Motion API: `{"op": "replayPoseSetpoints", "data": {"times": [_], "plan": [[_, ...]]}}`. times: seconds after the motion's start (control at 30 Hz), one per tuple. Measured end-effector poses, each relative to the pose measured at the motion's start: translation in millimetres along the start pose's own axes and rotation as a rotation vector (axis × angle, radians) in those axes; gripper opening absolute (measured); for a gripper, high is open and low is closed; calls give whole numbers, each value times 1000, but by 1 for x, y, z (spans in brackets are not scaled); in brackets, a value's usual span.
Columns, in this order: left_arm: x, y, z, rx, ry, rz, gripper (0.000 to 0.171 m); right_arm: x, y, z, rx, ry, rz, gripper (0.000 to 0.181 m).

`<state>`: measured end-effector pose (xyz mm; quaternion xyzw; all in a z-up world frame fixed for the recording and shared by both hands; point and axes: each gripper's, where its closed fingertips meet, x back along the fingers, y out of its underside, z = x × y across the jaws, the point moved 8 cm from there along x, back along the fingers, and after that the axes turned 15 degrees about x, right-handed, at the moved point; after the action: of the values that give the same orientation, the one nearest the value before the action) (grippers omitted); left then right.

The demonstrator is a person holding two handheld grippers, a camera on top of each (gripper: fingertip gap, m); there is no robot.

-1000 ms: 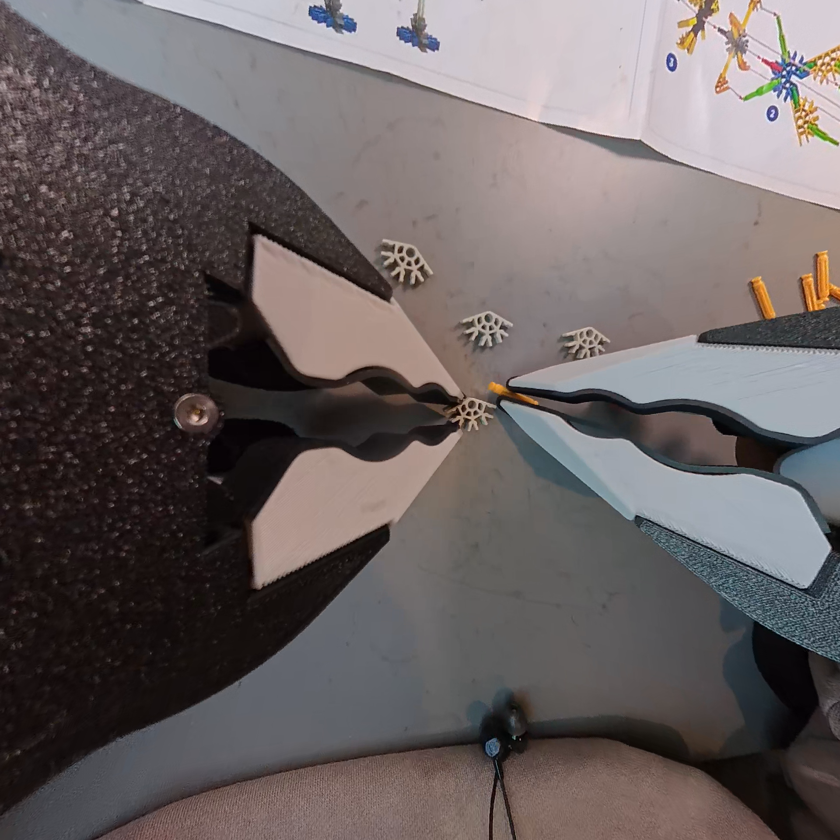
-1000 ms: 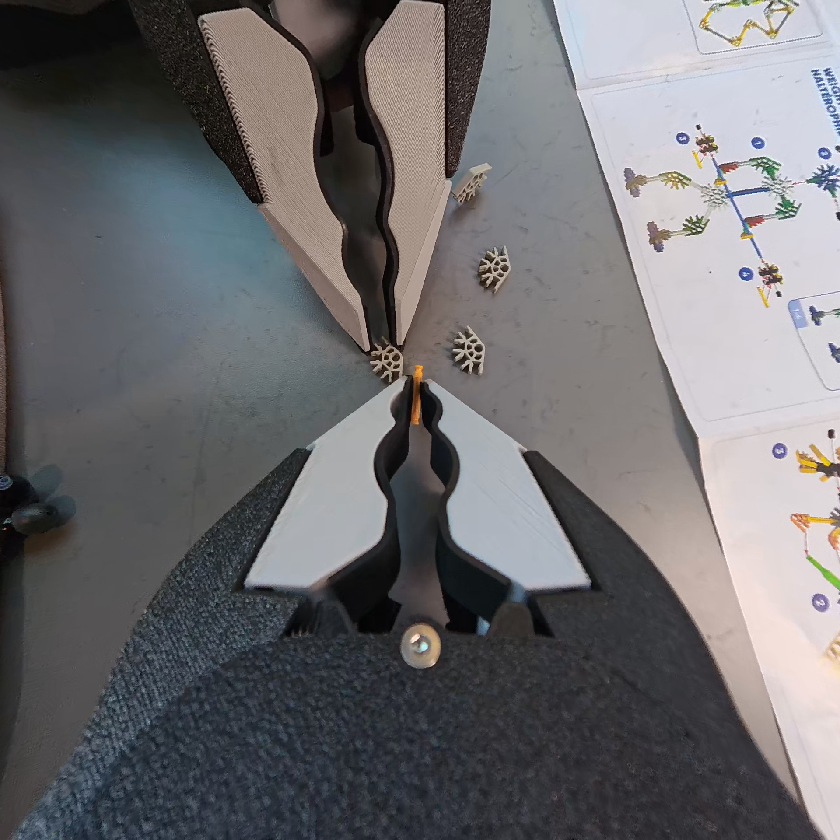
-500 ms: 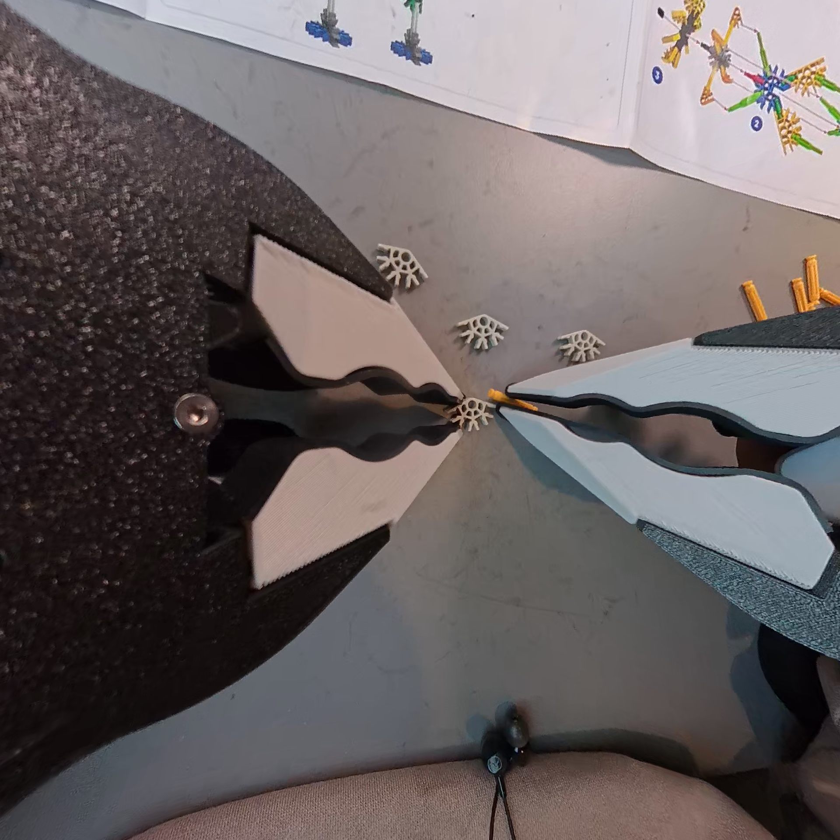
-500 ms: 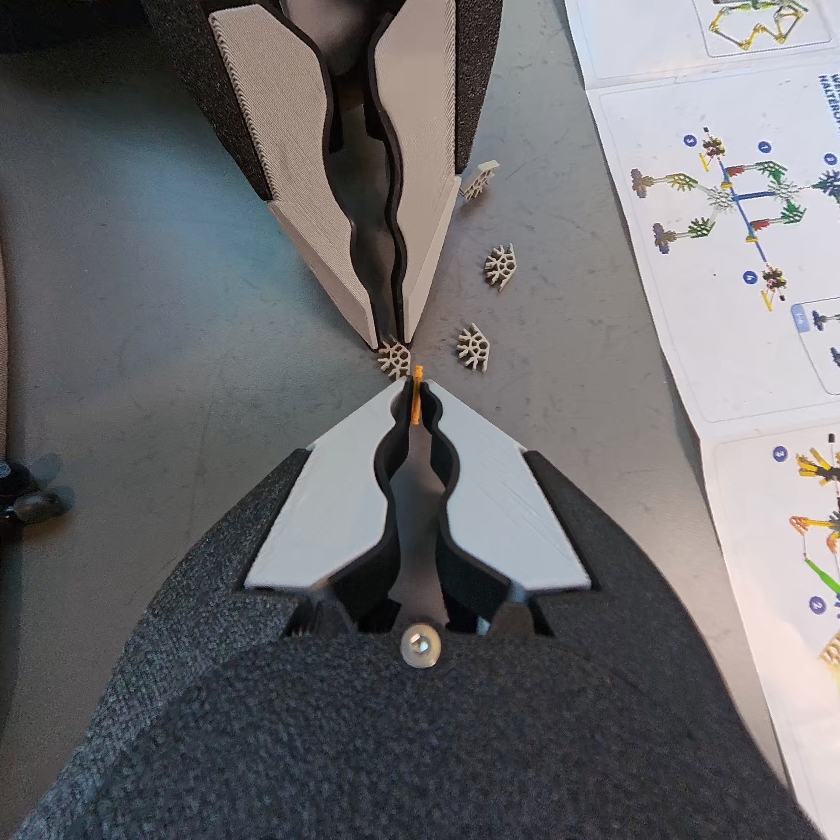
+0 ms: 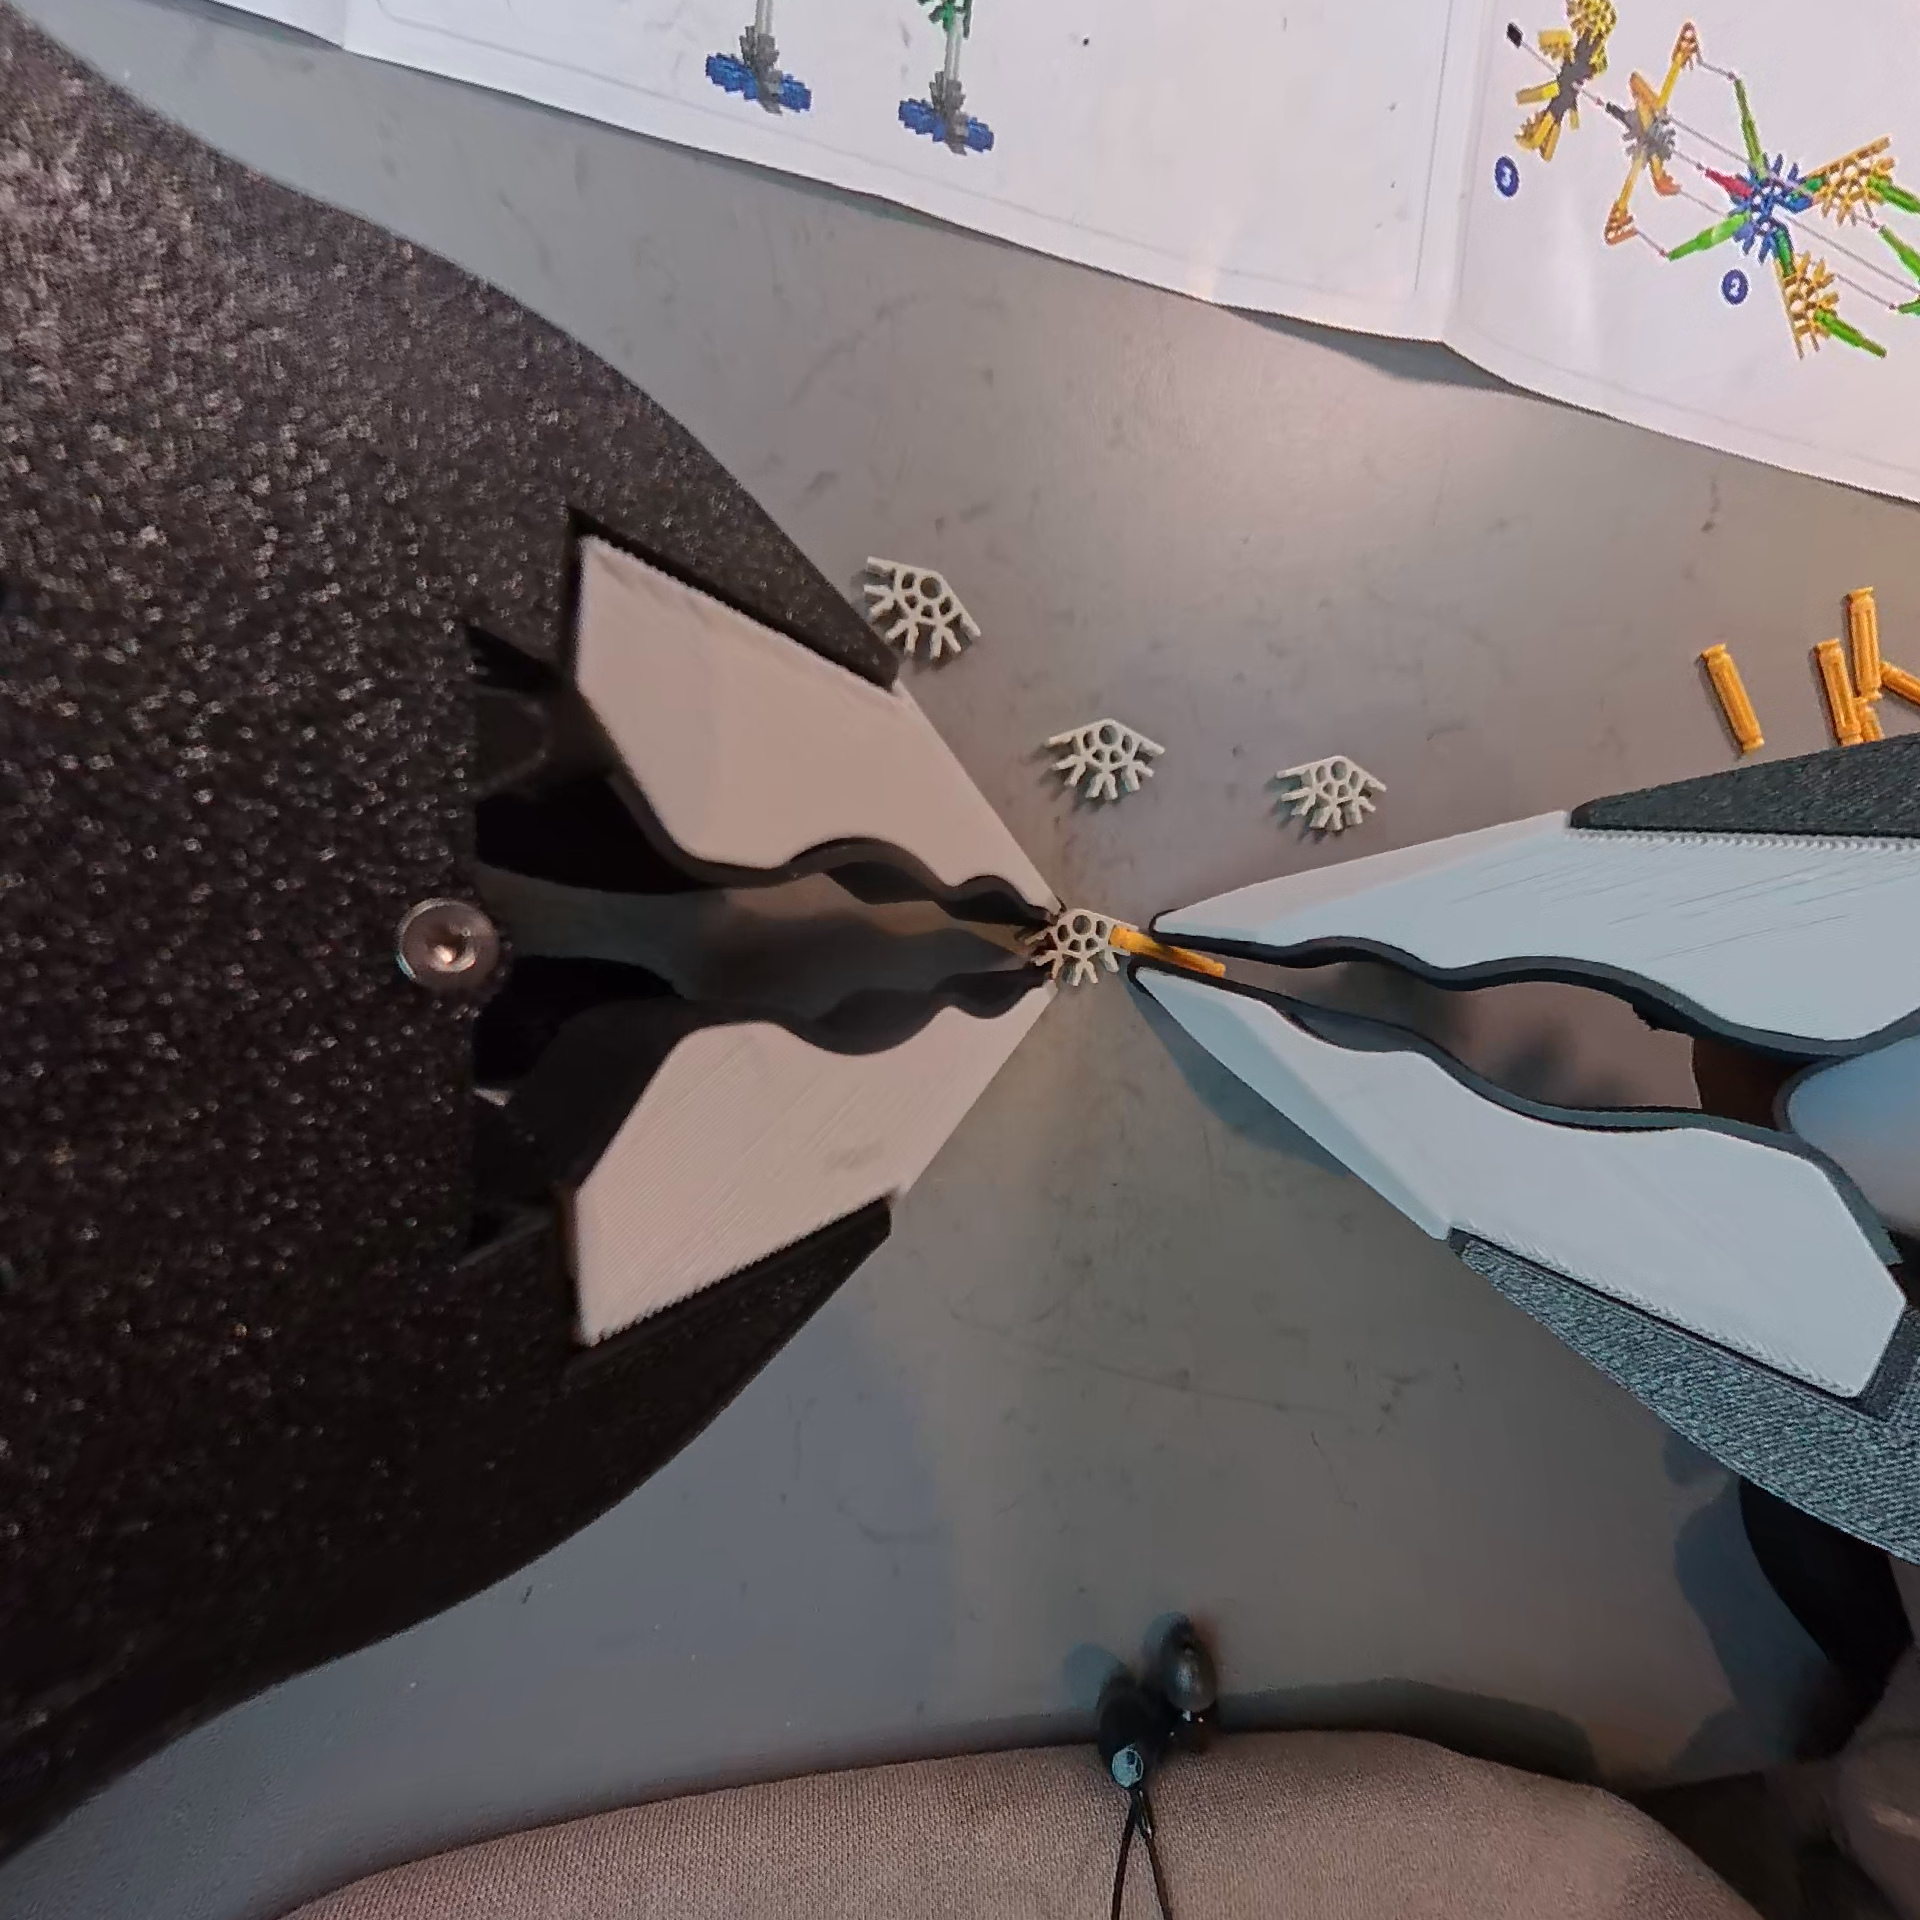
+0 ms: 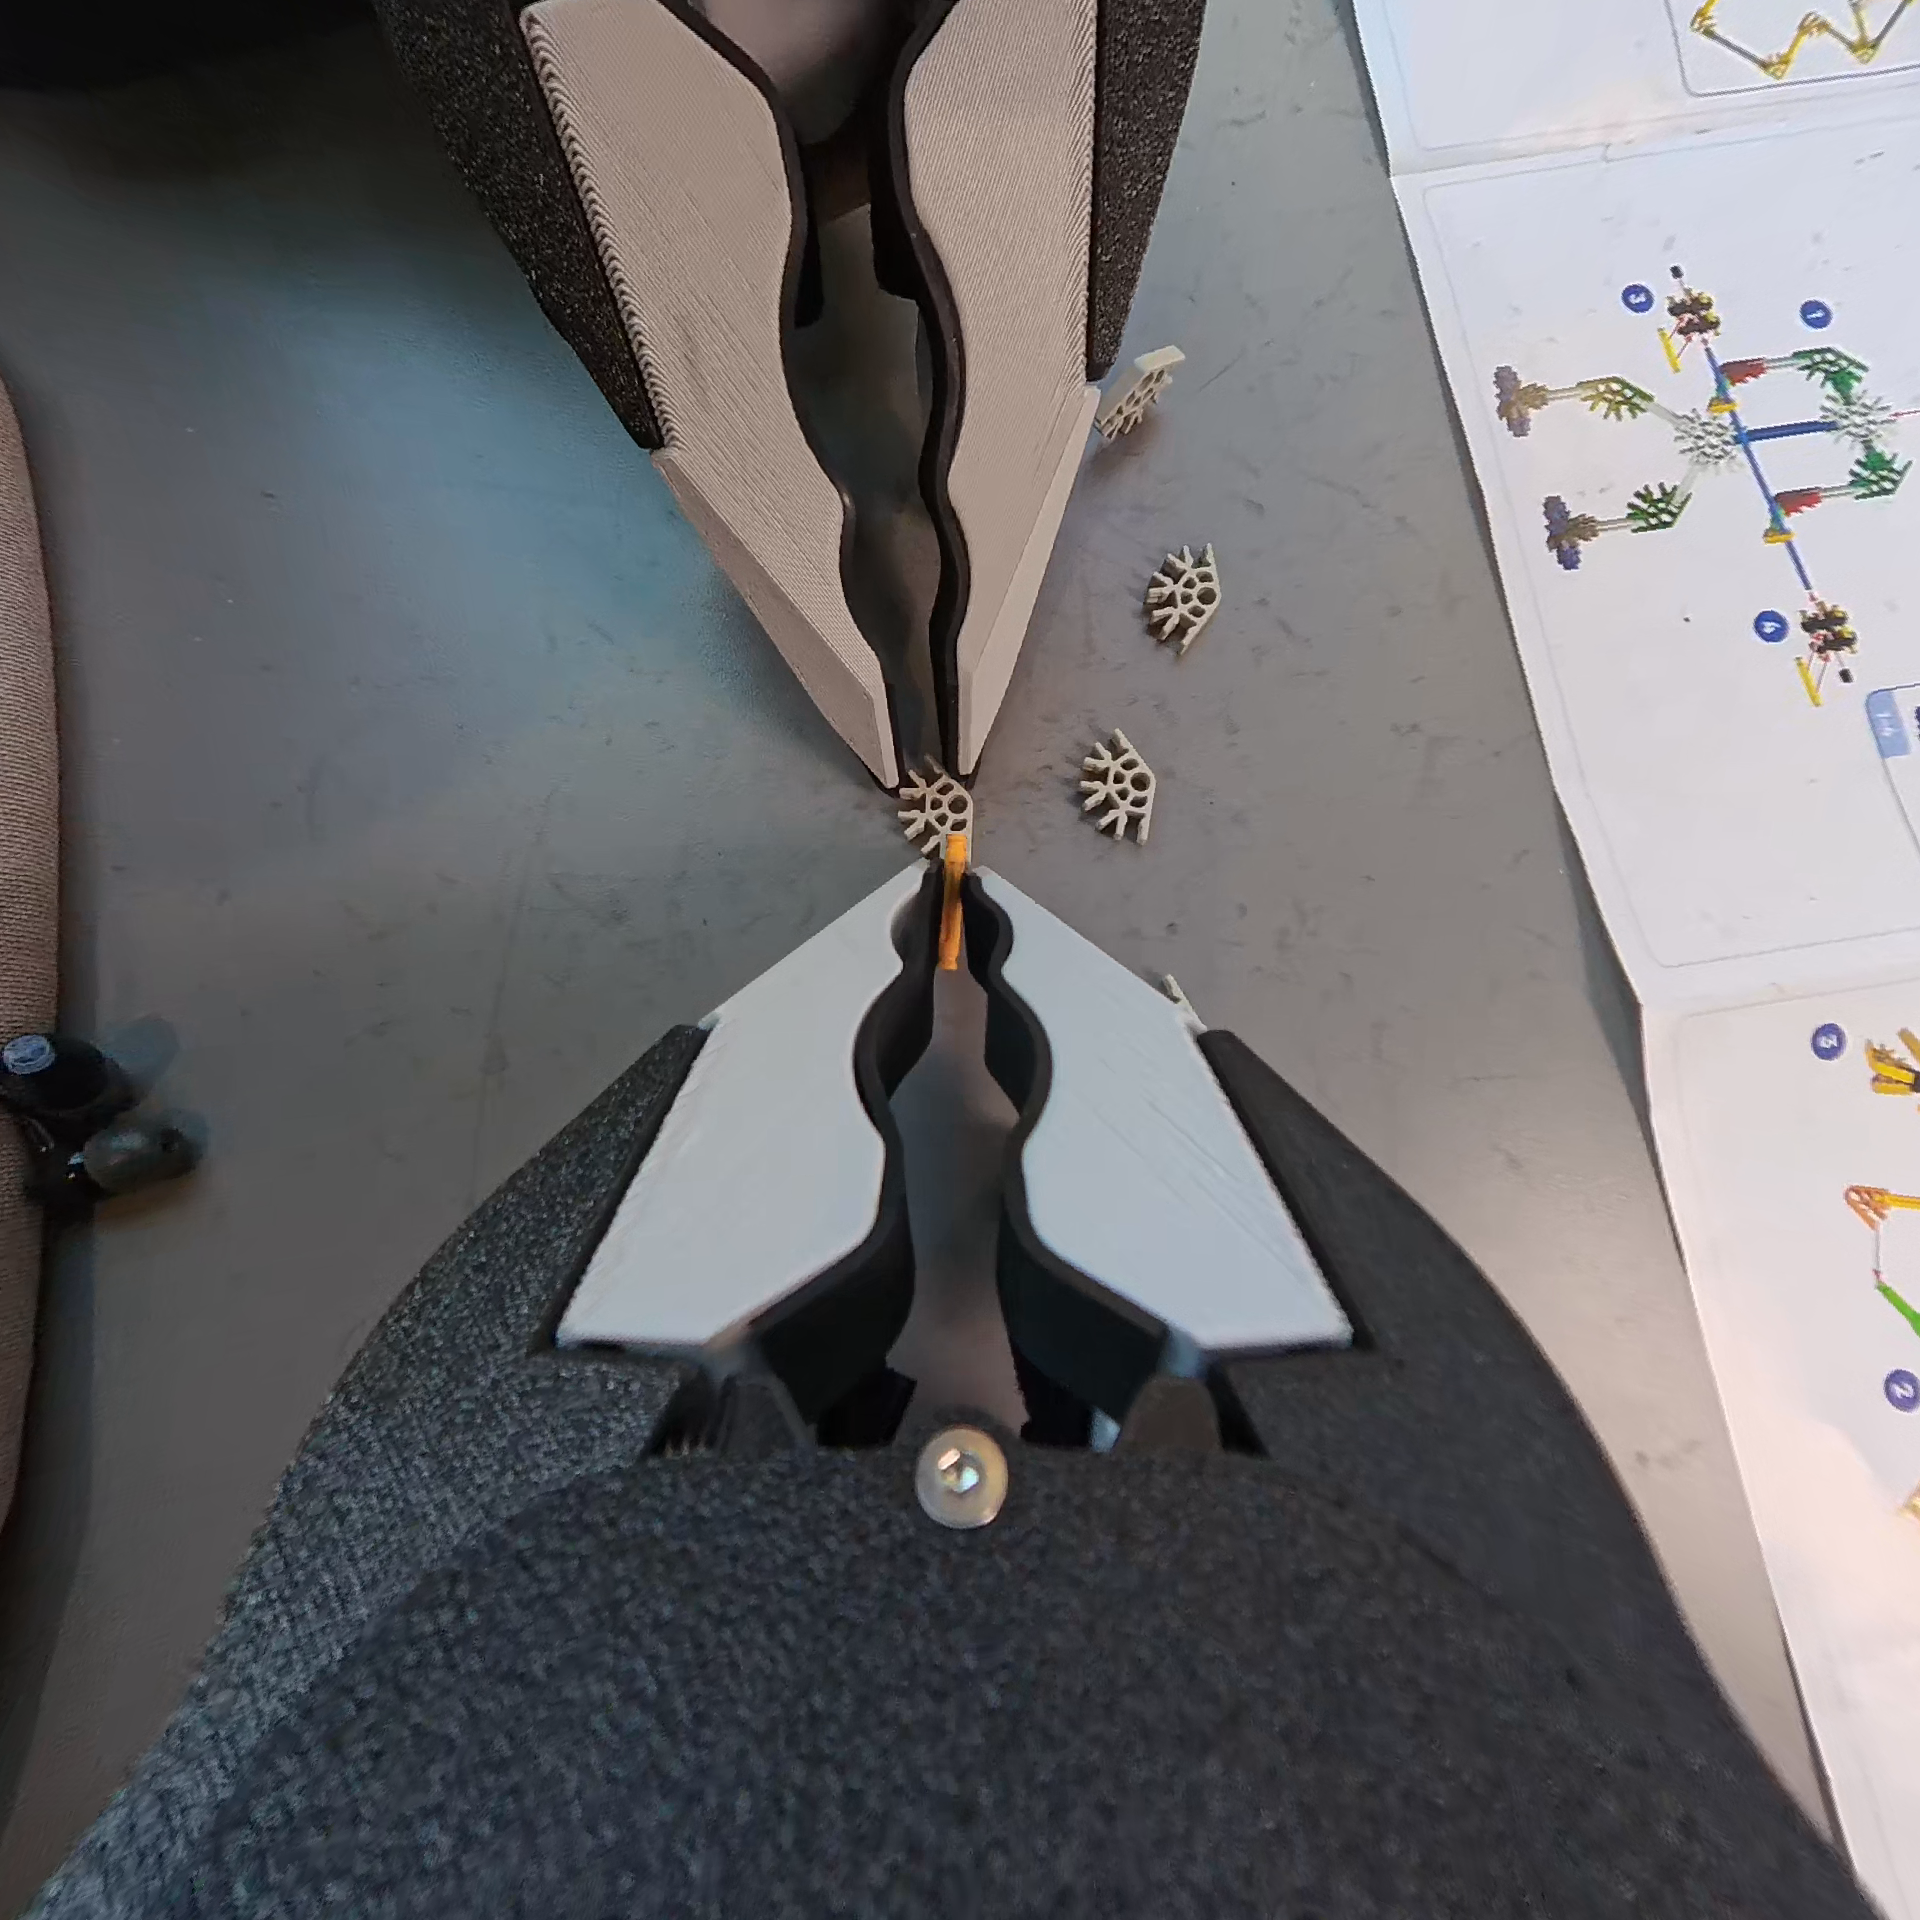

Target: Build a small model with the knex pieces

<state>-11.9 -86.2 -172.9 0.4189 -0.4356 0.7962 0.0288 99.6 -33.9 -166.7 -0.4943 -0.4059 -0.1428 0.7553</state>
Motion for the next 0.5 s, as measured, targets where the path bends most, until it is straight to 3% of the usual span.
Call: {"op": "replayPoseSetpoints", "data": {"times": [0.5], "plan": [[0, 0, 0, 0, -1, 1, 8, 0, -2, 3, -19, 12, 36, 0]]}}
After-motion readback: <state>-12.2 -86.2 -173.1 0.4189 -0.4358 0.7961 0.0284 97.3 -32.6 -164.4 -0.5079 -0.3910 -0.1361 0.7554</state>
